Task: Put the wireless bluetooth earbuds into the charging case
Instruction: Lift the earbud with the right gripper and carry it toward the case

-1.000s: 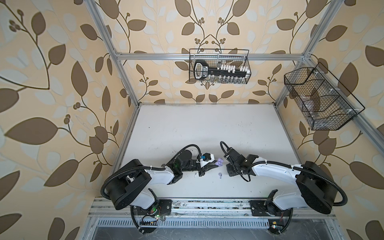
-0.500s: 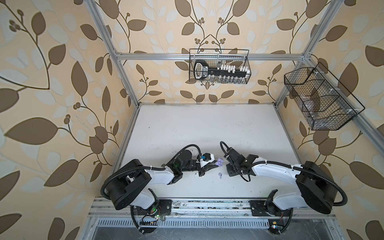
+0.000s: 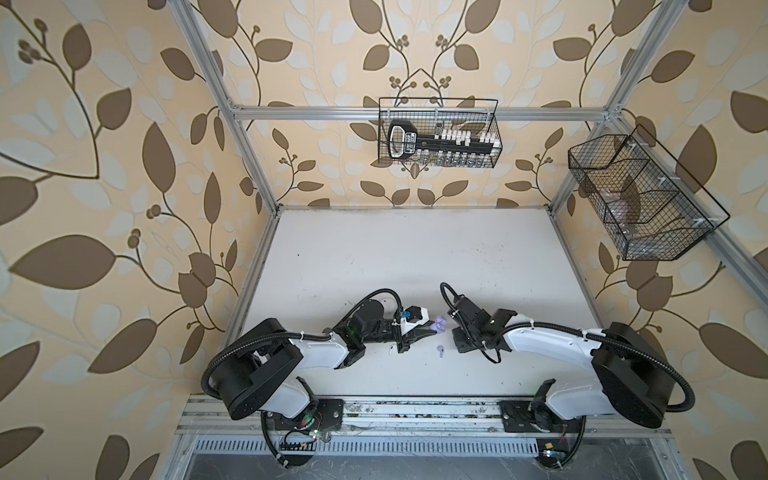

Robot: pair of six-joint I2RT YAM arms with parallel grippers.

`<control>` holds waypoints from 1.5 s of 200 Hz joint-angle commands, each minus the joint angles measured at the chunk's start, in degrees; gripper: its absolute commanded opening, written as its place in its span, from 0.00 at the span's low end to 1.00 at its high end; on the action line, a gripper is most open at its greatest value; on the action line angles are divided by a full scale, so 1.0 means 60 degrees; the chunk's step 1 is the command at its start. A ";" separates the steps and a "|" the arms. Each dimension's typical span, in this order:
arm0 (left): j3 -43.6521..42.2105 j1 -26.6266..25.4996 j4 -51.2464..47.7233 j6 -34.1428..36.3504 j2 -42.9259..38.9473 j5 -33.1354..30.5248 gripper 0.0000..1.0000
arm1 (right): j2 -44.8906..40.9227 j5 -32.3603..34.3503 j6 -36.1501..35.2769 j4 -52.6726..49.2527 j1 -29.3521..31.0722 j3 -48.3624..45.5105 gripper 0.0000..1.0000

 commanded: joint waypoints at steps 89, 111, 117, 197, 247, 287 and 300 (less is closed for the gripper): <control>-0.0021 -0.0071 0.1173 -0.0746 0.0425 -0.0098 0.00 | -0.1507 -0.0066 0.0393 0.0226 -0.0175 -0.0440 0.13; -0.0050 -0.0071 0.1288 -0.0774 0.0439 -0.0323 0.00 | -0.2115 -0.0069 0.0529 0.0387 -0.0318 -0.0493 0.11; -0.0077 -0.0071 0.1362 -0.0803 0.0458 -0.0397 0.00 | -0.2280 -0.0063 0.0583 0.0413 -0.0375 -0.0493 0.10; -0.0372 -0.0071 0.2230 -0.0918 0.0605 -0.1212 0.00 | -0.4425 -0.0338 0.1840 0.1682 -0.0534 -0.0941 0.07; -0.0522 -0.0071 0.2703 -0.1010 0.0649 -0.1627 0.00 | -0.5123 -0.0255 0.2672 0.3090 0.0038 -0.1216 0.08; -0.0623 -0.0071 0.2741 -0.0977 0.0463 -0.1915 0.00 | -0.5175 -0.0149 0.3175 0.4314 0.0568 -0.1504 0.08; -0.0664 -0.0071 0.2748 -0.0977 0.0394 -0.2049 0.00 | -0.5173 0.0049 0.3362 0.4763 0.0796 -0.1694 0.08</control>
